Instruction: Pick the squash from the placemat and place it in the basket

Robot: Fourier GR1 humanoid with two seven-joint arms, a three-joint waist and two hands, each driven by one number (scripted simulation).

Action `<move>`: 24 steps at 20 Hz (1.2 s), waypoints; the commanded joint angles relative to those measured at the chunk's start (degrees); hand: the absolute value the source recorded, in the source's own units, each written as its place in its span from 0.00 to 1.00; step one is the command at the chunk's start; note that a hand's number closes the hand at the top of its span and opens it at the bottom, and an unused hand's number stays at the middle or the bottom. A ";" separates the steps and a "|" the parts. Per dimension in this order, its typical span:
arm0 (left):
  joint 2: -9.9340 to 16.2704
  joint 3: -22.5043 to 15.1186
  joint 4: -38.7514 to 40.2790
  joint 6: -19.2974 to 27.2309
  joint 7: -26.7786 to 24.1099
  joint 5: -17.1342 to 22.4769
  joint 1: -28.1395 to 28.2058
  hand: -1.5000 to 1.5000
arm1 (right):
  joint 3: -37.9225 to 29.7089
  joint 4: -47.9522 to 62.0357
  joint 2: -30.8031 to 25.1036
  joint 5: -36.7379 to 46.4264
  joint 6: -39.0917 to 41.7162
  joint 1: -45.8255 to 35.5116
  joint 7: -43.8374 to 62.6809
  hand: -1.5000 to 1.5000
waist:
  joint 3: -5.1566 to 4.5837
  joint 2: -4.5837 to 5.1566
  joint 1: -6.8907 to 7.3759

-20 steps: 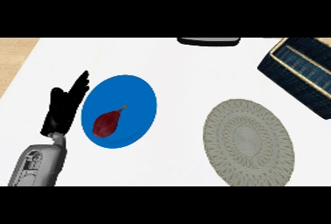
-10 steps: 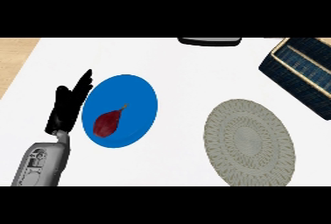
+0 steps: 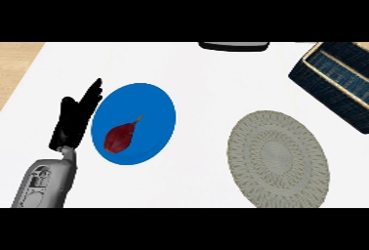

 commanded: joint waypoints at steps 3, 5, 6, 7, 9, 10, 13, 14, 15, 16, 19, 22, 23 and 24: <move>-1.22 -0.12 0.34 1.41 0.11 -0.55 -0.84 0.50 | -2.70 7.99 3.17 -1.22 0.09 -1.72 -1.34 0.00 | 0.08 0.29 0.49; 0.31 1.27 1.43 0.03 -1.50 0.46 -0.61 0.50 | -3.98 8.75 3.11 -1.92 -1.33 -2.24 -2.42 0.00 | 0.06 0.24 0.25; 0.81 0.96 -0.08 -0.38 -1.44 0.24 1.56 0.50 | -5.01 9.12 1.30 -2.84 1.11 -3.40 -2.37 0.00 | 0.04 -0.07 0.10; -1.57 -1.06 -2.74 0.65 0.13 -0.27 2.71 0.50 | -6.51 9.71 0.33 -4.13 0.57 -2.67 -3.83 0.00 | 0.11 -0.10 0.35; 0.35 0.73 -1.44 0.11 2.33 0.27 -0.99 0.50 | -8.94 10.77 1.45 -6.15 -2.18 -2.56 -3.64 0.00 | 0.13 0.11 0.10; 0.09 0.64 0.82 -0.36 -0.09 0.32 -0.57 0.50 | -10.41 11.62 1.06 -7.48 -2.25 -2.35 -3.73 0.00 | 0.12 0.32 -0.13; -0.08 0.66 0.91 0.17 1.09 0.02 -2.18 0.50 | -14.06 12.35 -0.04 -10.53 -5.14 -4.64 -0.38 0.00 | 0.11 0.29 -0.20; -0.29 -0.11 -0.22 -0.28 -1.11 -0.13 0.01 0.50 | -14.50 12.84 -0.74 -10.70 -6.30 -4.82 0.72 0.00 | 0.12 0.42 0.58; -2.03 -0.86 -0.84 2.58 1.52 -1.68 -1.72 0.50 | -16.00 13.61 -2.92 -12.17 -4.14 -4.52 0.27 0.00 | 0.18 0.34 -0.02; -1.32 -0.37 -0.19 0.74 -1.16 -0.45 1.27 0.50 | -16.41 13.98 -2.59 -12.35 -6.24 -5.77 3.58 0.00 | 0.10 0.40 0.73; 0.14 0.49 -0.13 -0.86 -1.12 0.51 -0.17 0.50 | -16.87 15.43 -7.29 -12.54 -4.20 -2.01 2.28 0.00 | 0.23 0.88 0.58; -0.67 -0.21 -0.32 0.31 -0.16 -0.49 -0.38 0.50 | -19.54 17.11 -10.68 -15.09 -2.13 -2.53 5.45 0.00 | 0.38 1.09 0.86; -0.89 0.16 0.24 0.99 0.18 -0.60 -1.77 0.50 | -19.58 17.53 -10.99 -15.18 -0.59 -1.86 5.80 0.00 | 0.34 0.99 0.30; 0.14 0.48 -0.42 -0.47 -1.58 0.15 0.68 0.50 | -19.66 17.85 -13.02 -15.23 0.89 -1.21 5.98 0.00 | 0.39 1.07 0.97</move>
